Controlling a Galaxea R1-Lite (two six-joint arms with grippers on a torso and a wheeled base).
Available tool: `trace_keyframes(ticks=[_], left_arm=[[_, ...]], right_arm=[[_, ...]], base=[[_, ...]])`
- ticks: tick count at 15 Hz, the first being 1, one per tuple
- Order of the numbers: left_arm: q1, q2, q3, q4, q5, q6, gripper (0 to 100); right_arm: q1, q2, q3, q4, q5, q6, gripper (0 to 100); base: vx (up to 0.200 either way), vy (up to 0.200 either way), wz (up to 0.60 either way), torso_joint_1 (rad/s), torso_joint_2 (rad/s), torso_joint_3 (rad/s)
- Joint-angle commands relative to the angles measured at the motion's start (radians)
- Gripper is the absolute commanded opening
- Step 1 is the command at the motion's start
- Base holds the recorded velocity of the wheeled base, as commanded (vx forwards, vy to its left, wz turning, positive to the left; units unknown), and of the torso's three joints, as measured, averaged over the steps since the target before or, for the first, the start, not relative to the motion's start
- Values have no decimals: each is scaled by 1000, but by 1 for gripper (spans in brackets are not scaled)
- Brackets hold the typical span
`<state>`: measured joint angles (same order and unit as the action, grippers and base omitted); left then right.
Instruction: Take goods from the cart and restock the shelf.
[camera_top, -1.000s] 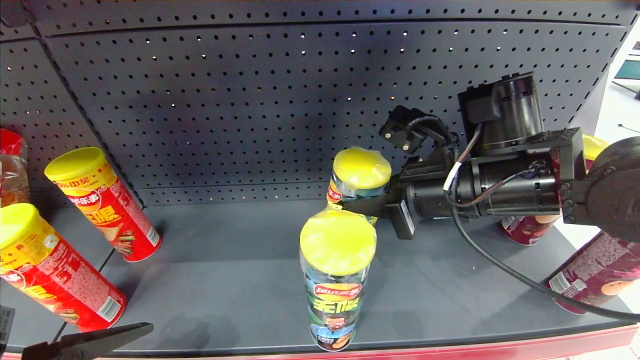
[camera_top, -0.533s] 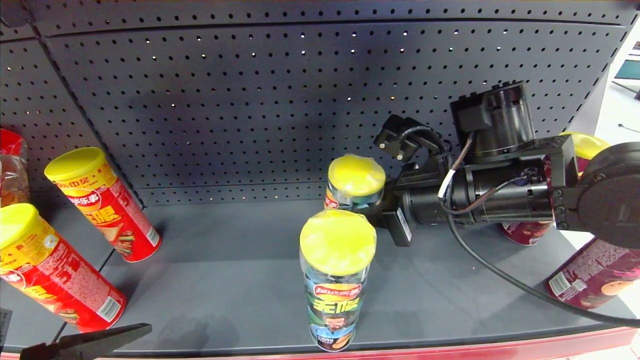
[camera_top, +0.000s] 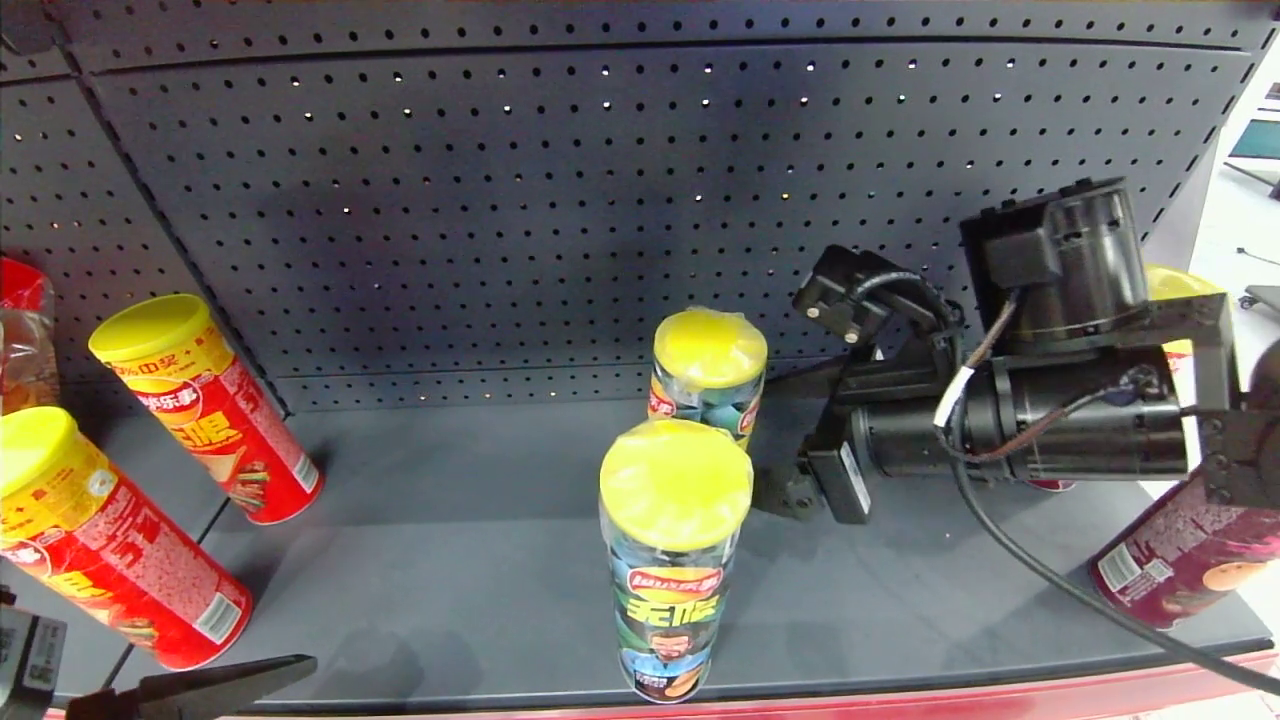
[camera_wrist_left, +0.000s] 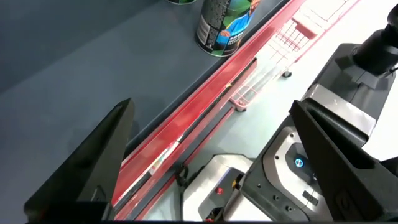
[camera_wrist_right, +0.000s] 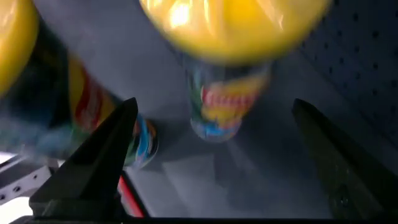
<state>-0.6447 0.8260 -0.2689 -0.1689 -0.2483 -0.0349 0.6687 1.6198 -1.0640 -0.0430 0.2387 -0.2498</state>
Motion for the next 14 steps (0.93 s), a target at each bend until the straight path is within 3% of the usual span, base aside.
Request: trace_keyframes(ticks=[1, 6, 10, 11, 14], left_arm=[[-1, 70, -18, -3, 1, 0, 100], [19, 202, -41, -4, 43, 1, 100], [20, 378, -118, -7, 73, 1, 100], [19, 470, -168, -26, 76, 0, 100], [13, 571, -181, -80, 81, 10, 100]], right_arm=[[-11, -129, 122, -41, -6, 21, 100], [-17, -336, 263, -57, -36, 20, 100], [-17, -523, 346, -55, -33, 17, 100], [-17, -644, 414, -48, -35, 17, 100], [-32, -782, 481, -41, -36, 18, 100]], base=[[0, 0, 0, 0, 0, 0], [0, 0, 0, 0, 0, 0], [0, 0, 0, 0, 0, 0], [0, 0, 0, 0, 0, 0], [0, 0, 0, 0, 0, 0]])
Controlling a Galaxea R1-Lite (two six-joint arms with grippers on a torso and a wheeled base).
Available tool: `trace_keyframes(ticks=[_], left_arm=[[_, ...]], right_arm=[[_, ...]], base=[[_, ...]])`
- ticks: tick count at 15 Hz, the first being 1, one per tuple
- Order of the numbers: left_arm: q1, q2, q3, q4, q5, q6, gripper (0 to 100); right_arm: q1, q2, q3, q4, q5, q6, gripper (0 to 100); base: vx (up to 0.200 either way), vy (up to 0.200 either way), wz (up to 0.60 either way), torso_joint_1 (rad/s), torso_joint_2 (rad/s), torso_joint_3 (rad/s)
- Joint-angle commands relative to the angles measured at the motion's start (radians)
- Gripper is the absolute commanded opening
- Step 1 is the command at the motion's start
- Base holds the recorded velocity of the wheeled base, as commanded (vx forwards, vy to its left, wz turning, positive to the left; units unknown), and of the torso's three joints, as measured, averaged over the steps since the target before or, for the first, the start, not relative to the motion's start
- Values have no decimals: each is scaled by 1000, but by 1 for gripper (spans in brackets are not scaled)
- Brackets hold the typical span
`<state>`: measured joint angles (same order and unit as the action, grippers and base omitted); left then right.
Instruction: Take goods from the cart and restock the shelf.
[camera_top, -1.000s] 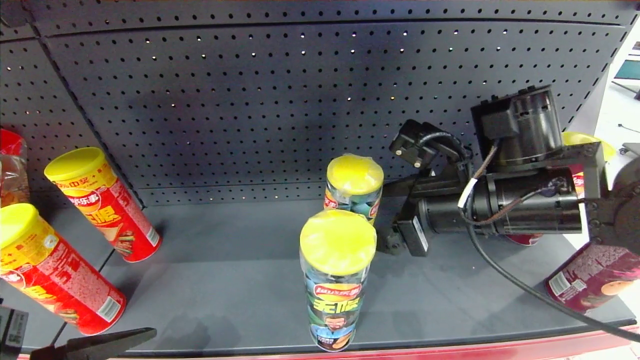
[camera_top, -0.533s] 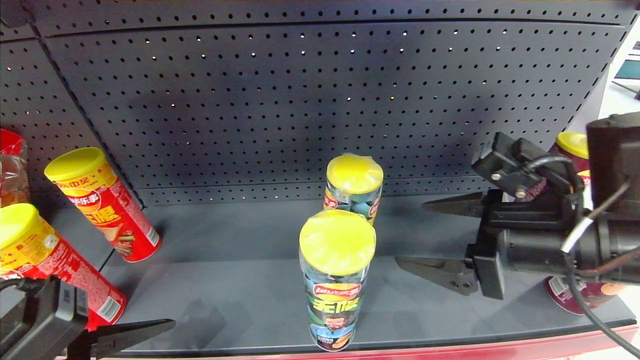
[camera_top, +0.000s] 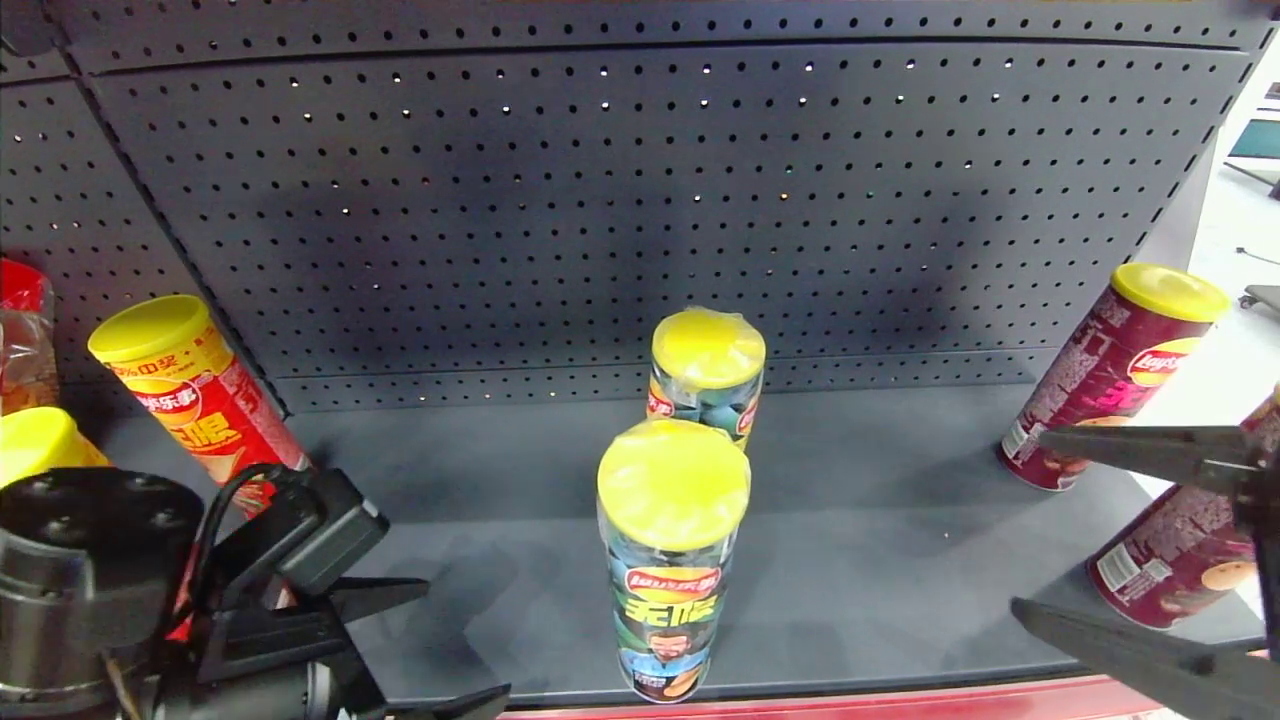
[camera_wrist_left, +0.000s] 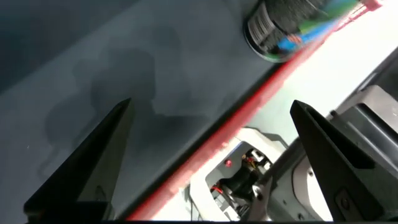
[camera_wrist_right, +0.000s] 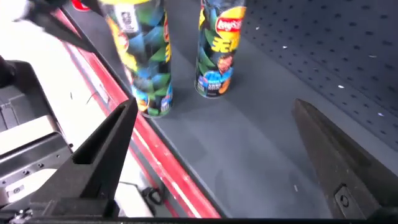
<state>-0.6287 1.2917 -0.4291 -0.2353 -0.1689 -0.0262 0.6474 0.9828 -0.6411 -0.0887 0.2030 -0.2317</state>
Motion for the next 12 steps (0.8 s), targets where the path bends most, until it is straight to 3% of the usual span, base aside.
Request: trace_keyframes(ticks=[1, 6, 12], left_arm=[[-11, 133, -25, -35, 5, 2, 100], [-58, 274, -140, -52, 8, 2, 100], [-69, 311, -161, -52, 8, 2, 100]], right_arm=[[-26, -176, 70, 4, 0, 0, 100], [-98, -276, 72, 52, 3, 3, 100], [-104, -296, 60, 75, 1, 3, 100]], base=[[0, 0, 0, 0, 0, 0], [0, 0, 0, 0, 0, 0], [0, 0, 0, 0, 0, 0]])
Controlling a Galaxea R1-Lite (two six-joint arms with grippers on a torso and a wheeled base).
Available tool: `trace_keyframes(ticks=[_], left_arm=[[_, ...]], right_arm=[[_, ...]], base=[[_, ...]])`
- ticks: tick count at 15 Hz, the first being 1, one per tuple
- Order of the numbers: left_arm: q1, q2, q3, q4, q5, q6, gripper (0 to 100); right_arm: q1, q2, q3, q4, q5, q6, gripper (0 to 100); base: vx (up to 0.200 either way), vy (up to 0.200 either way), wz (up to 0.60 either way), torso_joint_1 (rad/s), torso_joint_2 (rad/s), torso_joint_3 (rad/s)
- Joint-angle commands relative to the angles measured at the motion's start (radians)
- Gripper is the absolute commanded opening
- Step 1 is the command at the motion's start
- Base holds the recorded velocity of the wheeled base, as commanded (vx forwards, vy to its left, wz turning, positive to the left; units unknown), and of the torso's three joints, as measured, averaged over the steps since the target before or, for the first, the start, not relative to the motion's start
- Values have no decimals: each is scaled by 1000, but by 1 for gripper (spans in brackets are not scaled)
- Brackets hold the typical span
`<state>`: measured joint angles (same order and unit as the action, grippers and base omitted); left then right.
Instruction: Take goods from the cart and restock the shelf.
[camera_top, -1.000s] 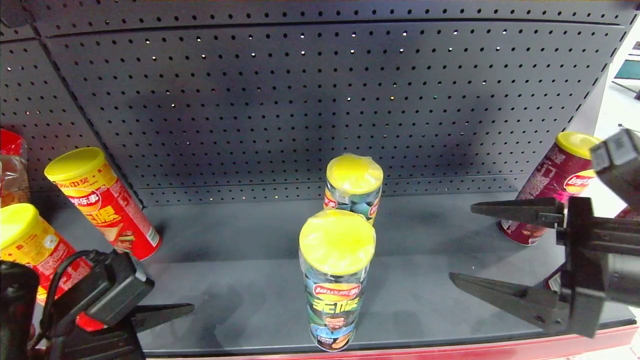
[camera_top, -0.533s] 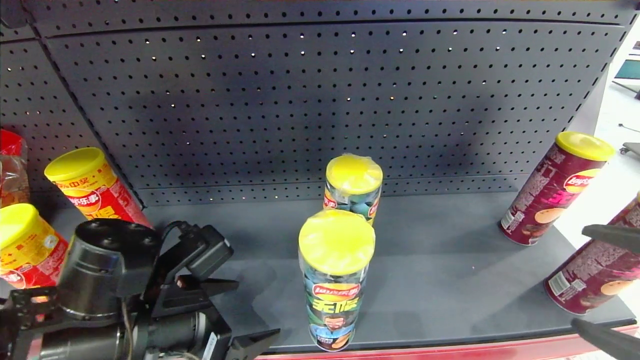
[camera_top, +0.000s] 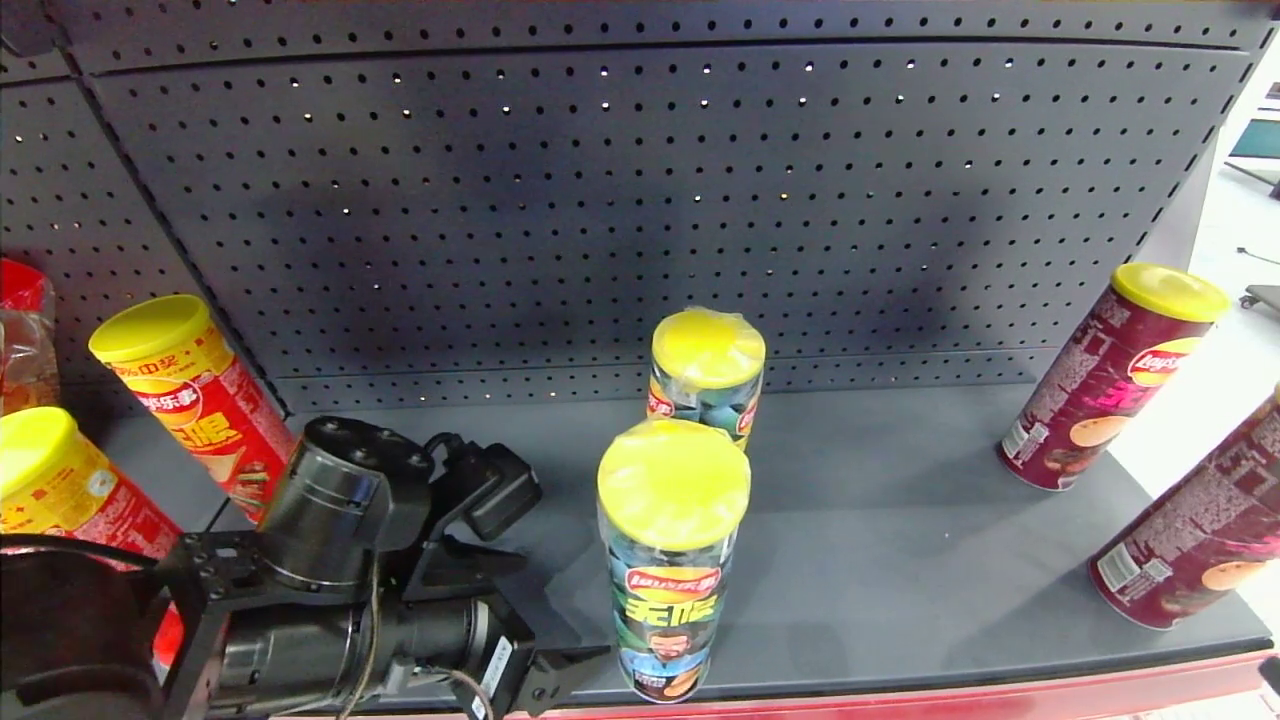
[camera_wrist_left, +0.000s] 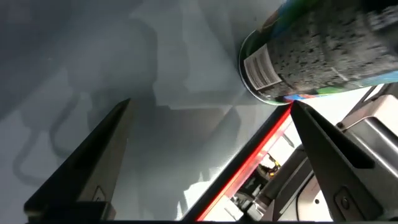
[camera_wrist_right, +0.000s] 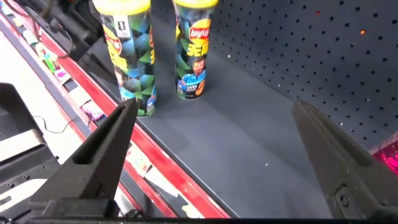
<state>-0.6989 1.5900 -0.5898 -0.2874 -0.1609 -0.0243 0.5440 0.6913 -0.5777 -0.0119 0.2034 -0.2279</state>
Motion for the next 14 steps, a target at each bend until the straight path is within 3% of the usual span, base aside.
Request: trace_keyframes(ticks=[1, 5, 14], left_arm=[[4, 11, 2, 1, 0, 0, 100], [35, 13, 4, 2, 34, 15, 100], [33, 45, -24, 2, 35, 15, 100]], right_arm=[[-3, -4, -5, -2, 1, 1, 100], [-3, -4, -13, -2, 1, 1, 100], [-3, 4, -25, 0, 1, 2, 100]], base=[[0, 0, 0, 0, 0, 0], [0, 0, 0, 0, 0, 0], [0, 0, 0, 0, 0, 0]])
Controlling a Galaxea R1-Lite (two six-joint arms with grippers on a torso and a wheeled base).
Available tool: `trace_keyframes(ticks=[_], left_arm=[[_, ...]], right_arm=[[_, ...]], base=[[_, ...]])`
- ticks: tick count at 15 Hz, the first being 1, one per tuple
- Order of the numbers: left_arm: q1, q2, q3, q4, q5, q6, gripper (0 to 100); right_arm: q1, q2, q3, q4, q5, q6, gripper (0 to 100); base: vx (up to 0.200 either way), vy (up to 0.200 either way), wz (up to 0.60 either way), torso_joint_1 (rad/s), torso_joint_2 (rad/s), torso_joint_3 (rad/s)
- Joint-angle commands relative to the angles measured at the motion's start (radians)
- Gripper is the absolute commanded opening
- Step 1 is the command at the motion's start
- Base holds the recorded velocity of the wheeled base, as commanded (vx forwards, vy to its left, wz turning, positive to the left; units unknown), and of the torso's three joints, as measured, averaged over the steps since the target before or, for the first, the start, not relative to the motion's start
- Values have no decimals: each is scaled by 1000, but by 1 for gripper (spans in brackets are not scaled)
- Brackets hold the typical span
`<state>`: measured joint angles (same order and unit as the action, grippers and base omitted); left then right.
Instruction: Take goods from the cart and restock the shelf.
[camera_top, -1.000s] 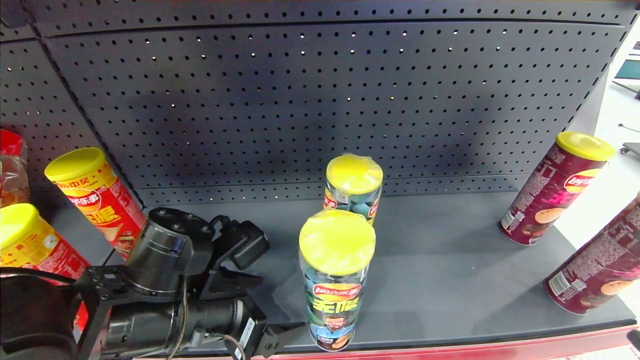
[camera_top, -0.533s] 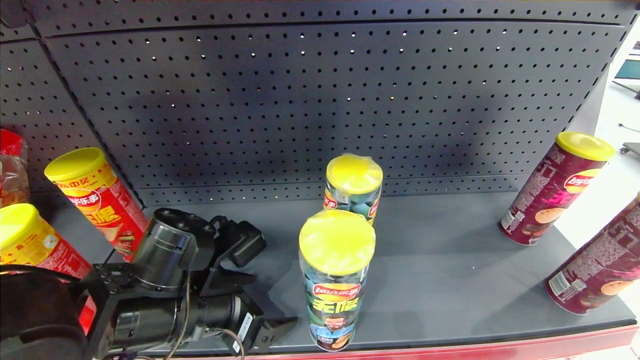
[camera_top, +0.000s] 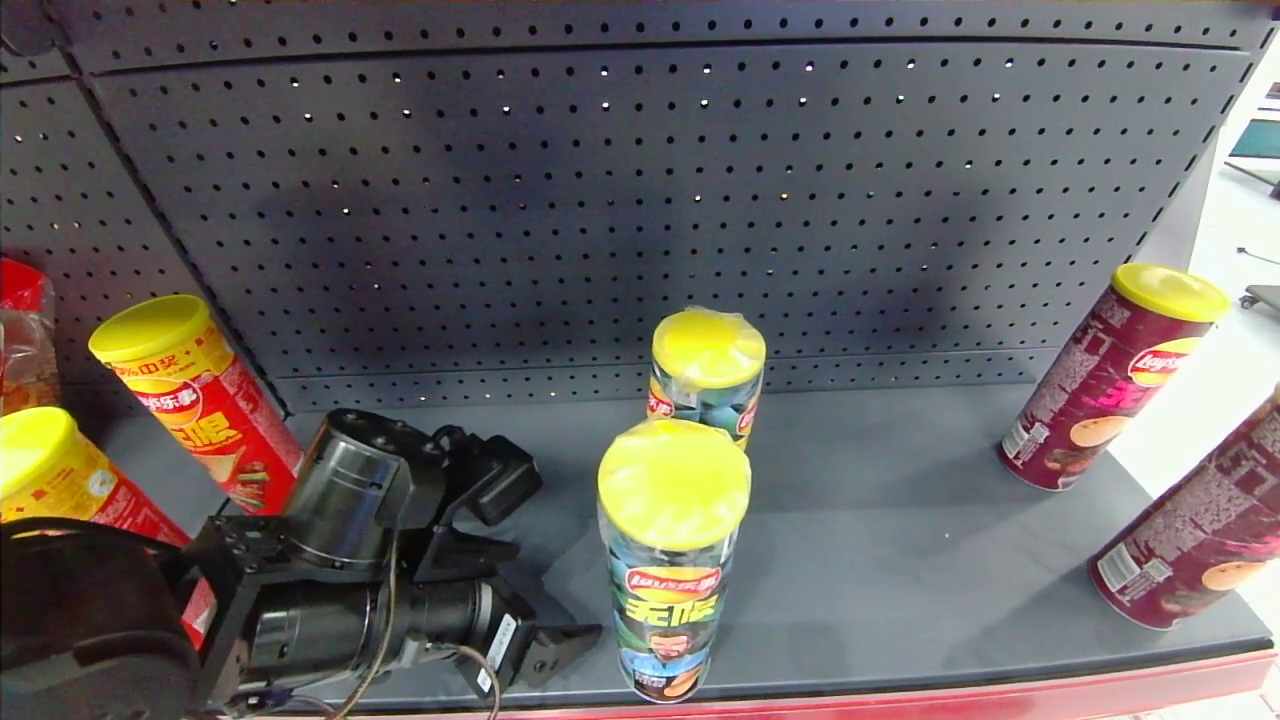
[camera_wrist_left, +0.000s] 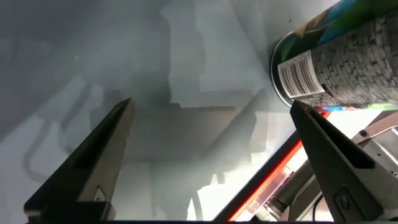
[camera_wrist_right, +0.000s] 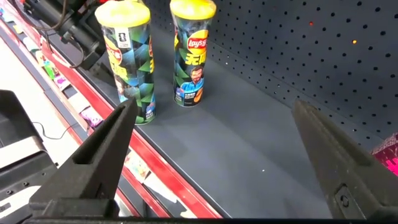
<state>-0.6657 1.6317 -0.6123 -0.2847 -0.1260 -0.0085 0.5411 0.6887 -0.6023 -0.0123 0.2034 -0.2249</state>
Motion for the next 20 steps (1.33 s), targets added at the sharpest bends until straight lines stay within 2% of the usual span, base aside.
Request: trace_keyframes(ticks=[1, 20], left_arm=[[0, 22, -18, -1, 0, -1, 100], [-15, 102, -96, -2, -1, 5, 100]], right_arm=[[0, 6, -4, 0, 1, -1, 100], [0, 15, -1, 0, 1, 2, 100]], base=[[0, 0, 0, 0, 0, 0], [0, 0, 0, 0, 0, 0]])
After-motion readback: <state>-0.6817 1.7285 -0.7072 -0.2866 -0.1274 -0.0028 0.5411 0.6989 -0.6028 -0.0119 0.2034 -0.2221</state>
